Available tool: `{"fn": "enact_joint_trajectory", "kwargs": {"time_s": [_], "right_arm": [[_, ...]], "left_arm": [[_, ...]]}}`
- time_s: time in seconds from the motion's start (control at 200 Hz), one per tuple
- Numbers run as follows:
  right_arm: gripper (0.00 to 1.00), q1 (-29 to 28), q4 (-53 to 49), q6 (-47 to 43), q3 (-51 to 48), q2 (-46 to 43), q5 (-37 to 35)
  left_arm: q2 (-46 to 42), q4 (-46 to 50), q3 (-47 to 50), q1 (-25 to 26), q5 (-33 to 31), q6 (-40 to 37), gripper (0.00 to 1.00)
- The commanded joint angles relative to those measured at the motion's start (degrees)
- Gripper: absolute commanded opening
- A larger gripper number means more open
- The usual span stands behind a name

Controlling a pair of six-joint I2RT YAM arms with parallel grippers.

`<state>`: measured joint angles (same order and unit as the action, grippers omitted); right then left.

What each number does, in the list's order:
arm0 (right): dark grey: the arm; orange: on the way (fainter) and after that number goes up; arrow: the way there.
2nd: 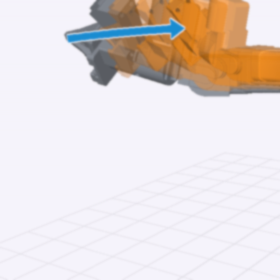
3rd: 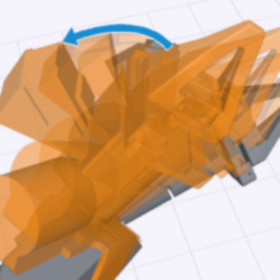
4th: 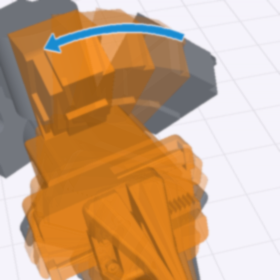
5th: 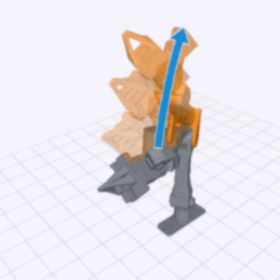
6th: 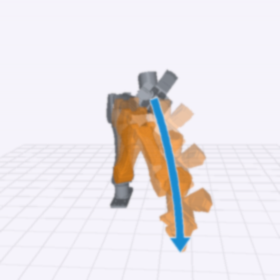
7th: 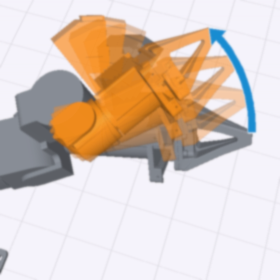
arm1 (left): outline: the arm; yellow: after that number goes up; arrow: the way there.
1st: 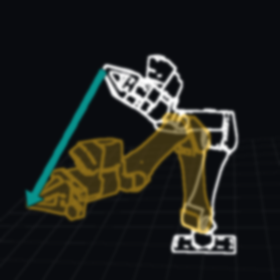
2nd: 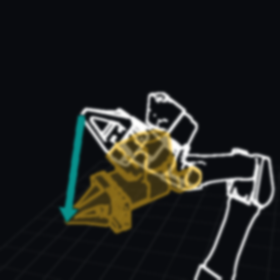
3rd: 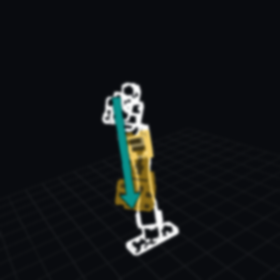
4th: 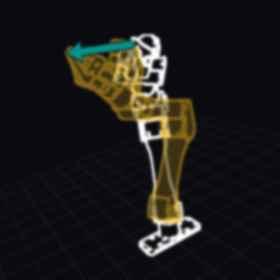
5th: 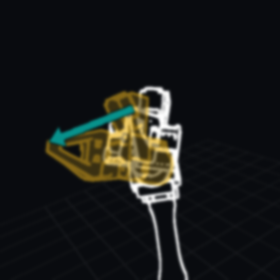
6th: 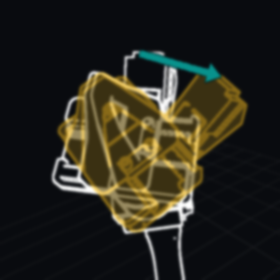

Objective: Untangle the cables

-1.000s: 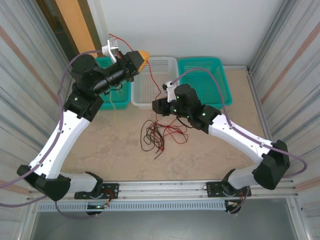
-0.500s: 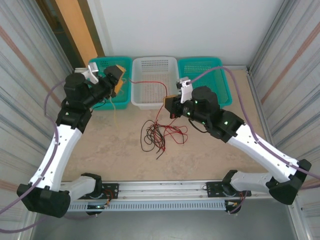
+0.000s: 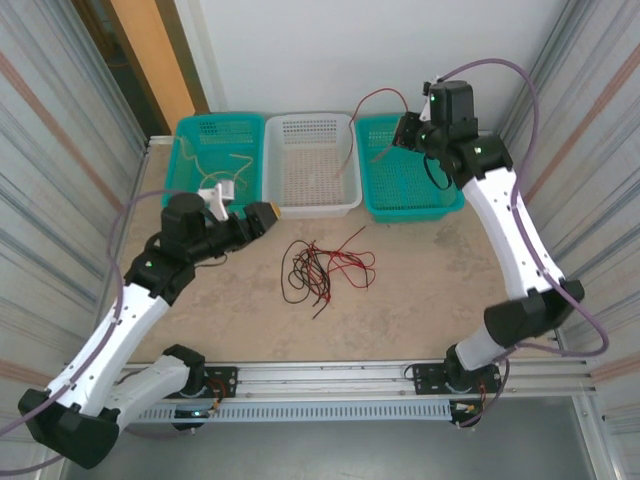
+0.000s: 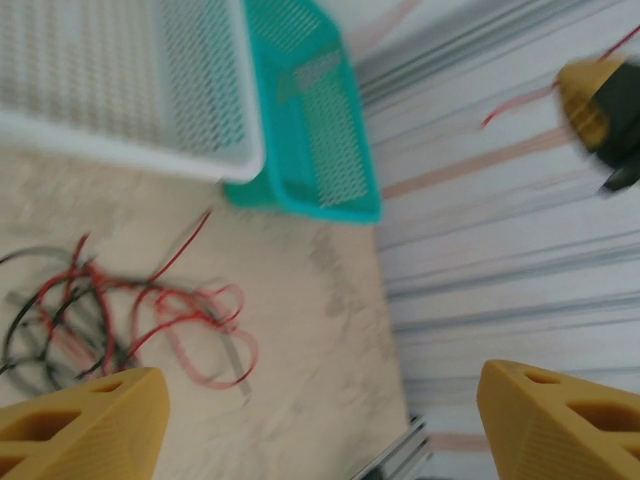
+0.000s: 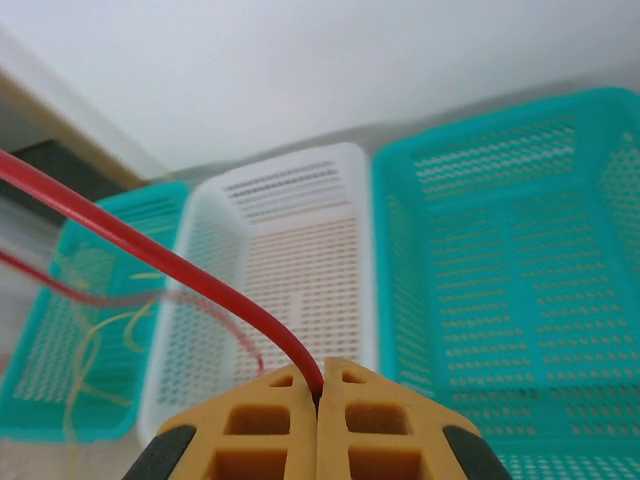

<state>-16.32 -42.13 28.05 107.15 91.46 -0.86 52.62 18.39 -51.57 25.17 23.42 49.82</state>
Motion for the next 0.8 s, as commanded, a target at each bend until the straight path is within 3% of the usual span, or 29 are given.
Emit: {"fn": "enact_joint_trajectory", "kwargs": {"time_s": [0.0, 0.276, 0.406, 0.526, 0.631, 0.797], "right_arm": [[0.0, 3.9, -6.3, 0.8, 5.2, 5.5, 3.7], [0.0, 9.5, -6.8, 1.5, 7.2, 17.1, 3.3], [0.29, 9.1, -9.7, 2.2, 5.4, 20.0, 3.6], [0.41, 9.1, -4.8, 3.7, -6.4, 14.0, 4.3], [0.46, 8.1, -2.9, 4.0, -13.6, 7.2, 6.5], [0.51, -1.0, -0.8, 1.0, -26.1, -4.8, 6.9]], "left_arm": [[-0.5, 1.4, 2.6, 1.1, -0.9, -3.4, 0.83], [-0.4, 2.8, 3.8, 1.4, -1.1, -4.8, 0.85], [1.5, 8.0, 2.0, 1.8, -1.3, -7.2, 0.82], [2.1, 11.8, 1.1, 5.2, -6.3, -9.9, 0.82], [4.9, 16.1, -1.3, 8.8, -11.6, -12.1, 0.79], [11.1, 18.3, -3.4, 11.7, -15.9, -13.2, 0.71]]}}
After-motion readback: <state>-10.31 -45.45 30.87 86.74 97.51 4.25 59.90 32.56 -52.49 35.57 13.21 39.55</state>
